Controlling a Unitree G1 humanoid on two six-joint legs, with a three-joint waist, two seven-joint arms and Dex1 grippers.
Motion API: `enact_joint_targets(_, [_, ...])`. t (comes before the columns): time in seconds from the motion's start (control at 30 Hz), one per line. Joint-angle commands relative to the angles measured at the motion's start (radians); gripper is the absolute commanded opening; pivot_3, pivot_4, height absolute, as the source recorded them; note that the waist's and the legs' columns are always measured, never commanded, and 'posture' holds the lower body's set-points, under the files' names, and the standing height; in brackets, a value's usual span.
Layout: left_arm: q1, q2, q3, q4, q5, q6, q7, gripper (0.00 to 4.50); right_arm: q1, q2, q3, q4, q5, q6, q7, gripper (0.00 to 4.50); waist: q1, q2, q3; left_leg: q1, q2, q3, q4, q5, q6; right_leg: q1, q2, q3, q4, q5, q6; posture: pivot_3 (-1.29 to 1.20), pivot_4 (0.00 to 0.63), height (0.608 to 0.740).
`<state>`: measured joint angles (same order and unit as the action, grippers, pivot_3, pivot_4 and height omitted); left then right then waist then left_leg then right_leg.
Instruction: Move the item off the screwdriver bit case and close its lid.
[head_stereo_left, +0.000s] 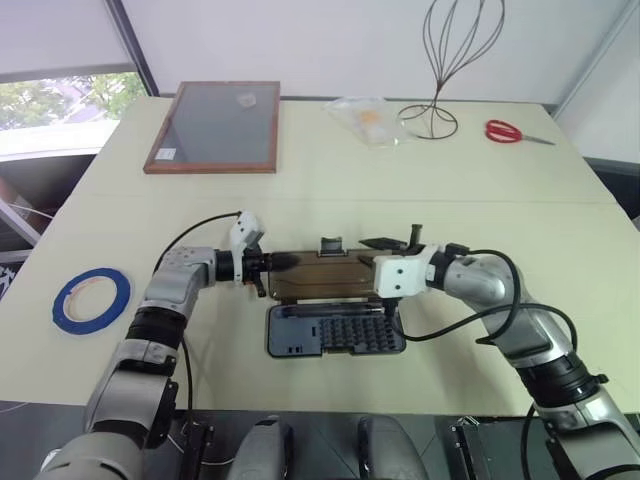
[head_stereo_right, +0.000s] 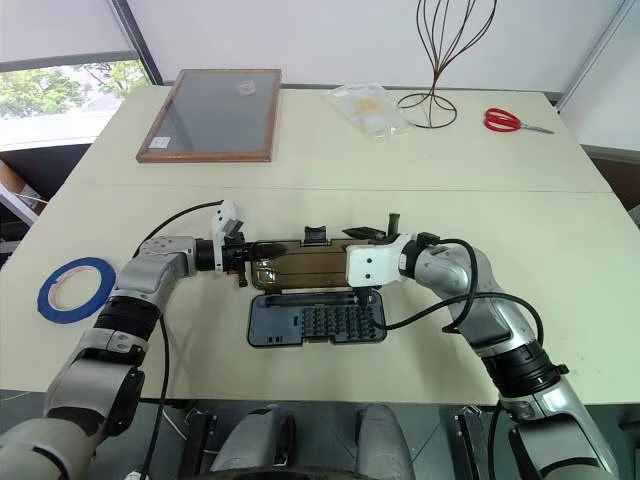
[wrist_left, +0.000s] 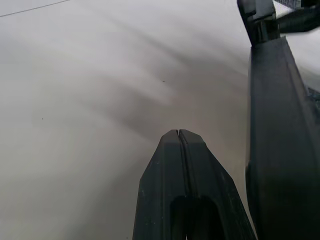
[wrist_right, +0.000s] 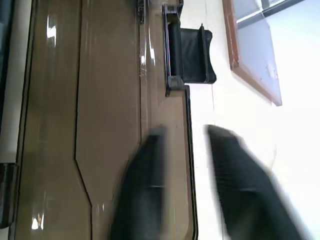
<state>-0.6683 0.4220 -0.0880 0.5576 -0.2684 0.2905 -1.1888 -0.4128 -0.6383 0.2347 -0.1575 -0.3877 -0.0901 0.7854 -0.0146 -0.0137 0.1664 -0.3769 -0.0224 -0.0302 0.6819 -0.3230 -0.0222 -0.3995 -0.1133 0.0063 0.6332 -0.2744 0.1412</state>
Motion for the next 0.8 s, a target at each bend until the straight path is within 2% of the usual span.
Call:
enact_joint_targets(0.03, [-0.012,-0.002,0.009,-0.028,-0.004,-0.015,-0.006,0.00,-0.003,-0.028,-0.031,-0.075,0.049,0.058,0.049,3.61,0.000,0.000,0.000,0.000,0.000,0.000,0.000,0.000,0.000,0.000,0.000,0.000,0.000,0.000,0.000,0.00,0.150,0.740])
enact_joint_targets(0.1, [-0.015,-0.004,0.007,-0.027,-0.003,-0.019,-0.009,0.00,0.002,-0.049,-0.049,-0.113,0.087,0.109,0.096,4.46,0.000,0.000,0.000,0.000,0.000,0.000,0.000,0.000,0.000,0.000,0.000,0.000,0.000,0.000,0.000,0.00,0.150,0.740])
enact_joint_targets(0.27, [-0.029,-0.009,0.001,-0.044,-0.012,-0.013,-0.035,0.00,0.005,-0.102,-0.153,-0.237,0.242,0.335,0.195,4.46,0.003,0.000,0.001,0.000,0.000,0.000,0.000,0.000,0.001,0.000,0.000,0.000,0.000,0.000,0.000,0.00,0.150,0.740])
enact_joint_targets(0.43, [-0.018,0.004,-0.019,-0.126,-0.030,0.036,-0.105,0.00,0.002,-0.149,-0.257,-0.327,0.378,0.518,0.228,4.46,0.003,0.000,0.001,-0.001,0.000,-0.001,0.000,-0.001,0.002,0.000,0.000,0.000,-0.001,0.000,0.000,0.00,0.150,0.740])
enact_joint_targets(0.8, [0.066,0.153,-0.119,-0.452,-0.128,0.254,-0.329,0.00,0.049,-0.271,-0.397,-0.337,0.529,0.648,0.251,4.46,0.001,0.001,0.002,-0.001,0.000,-0.001,0.000,-0.001,0.003,0.000,0.000,0.000,-0.001,0.000,0.000,0.00,0.150,0.740])
